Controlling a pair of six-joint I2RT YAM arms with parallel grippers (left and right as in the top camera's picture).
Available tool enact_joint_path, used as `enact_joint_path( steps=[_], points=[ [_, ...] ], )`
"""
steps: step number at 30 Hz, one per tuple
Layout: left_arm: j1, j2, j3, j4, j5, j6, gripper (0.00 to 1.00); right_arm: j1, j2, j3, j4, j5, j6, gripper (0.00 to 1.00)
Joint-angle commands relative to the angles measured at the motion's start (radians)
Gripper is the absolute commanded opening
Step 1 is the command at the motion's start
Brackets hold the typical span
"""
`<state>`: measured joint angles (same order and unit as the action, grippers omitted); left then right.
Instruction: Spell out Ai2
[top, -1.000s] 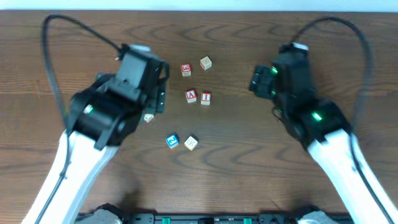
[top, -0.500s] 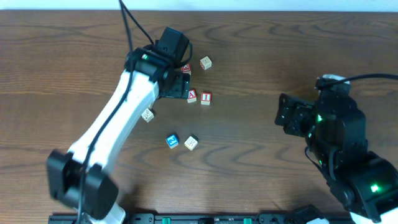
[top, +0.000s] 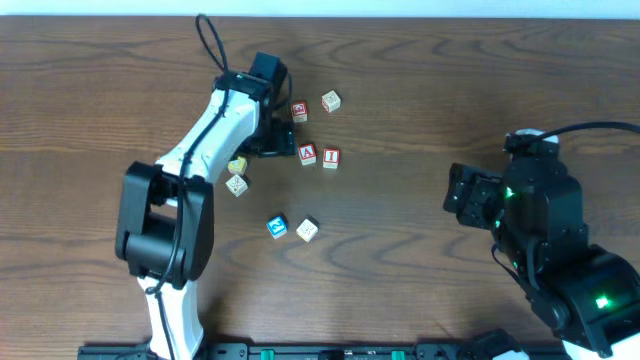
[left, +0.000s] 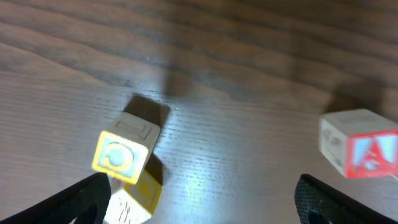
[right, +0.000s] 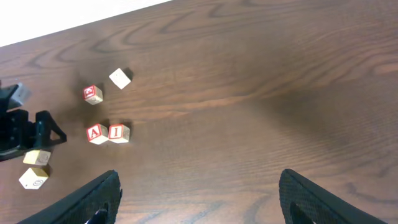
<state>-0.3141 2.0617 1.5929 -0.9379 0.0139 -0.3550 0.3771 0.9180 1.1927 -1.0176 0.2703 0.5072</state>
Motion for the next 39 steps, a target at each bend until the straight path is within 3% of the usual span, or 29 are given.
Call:
enact_joint_path(
  steps=[1, 10, 20, 21, 22, 23, 25, 39],
  points=[
    [0.006, 0.029, -0.035, 0.028, 0.058, 0.002, 0.95, -0.004, -0.004, 0.005, -0.008, 0.019, -0.015, 0.82],
    [-0.006, 0.039, -0.074, 0.126, 0.066, 0.011, 0.95, -0.004, -0.003, 0.005, -0.019, 0.022, -0.015, 0.82],
    [-0.016, 0.038, -0.074, 0.131, 0.085, 0.020, 0.95, -0.004, -0.003, 0.005, -0.019, 0.023, -0.015, 0.82],
    [-0.016, 0.038, -0.074, 0.132, 0.098, 0.036, 0.88, -0.004, -0.003, 0.005, -0.019, 0.023, -0.015, 0.82],
    [-0.016, 0.038, -0.074, 0.133, 0.112, 0.048, 0.69, -0.004, -0.003, 0.005, -0.019, 0.024, -0.015, 0.82],
    [-0.016, 0.038, -0.074, 0.132, 0.112, 0.048, 0.60, -0.004, -0.003, 0.005, -0.020, 0.026, -0.015, 0.82],
    [-0.016, 0.038, -0.074, 0.131, 0.111, 0.048, 0.65, -0.004, -0.003, 0.005, -0.021, 0.029, -0.015, 0.83],
    [-0.016, -0.019, -0.074, 0.107, 0.076, 0.048, 0.65, -0.004, -0.002, 0.004, -0.027, 0.033, -0.015, 0.83]
  ],
)
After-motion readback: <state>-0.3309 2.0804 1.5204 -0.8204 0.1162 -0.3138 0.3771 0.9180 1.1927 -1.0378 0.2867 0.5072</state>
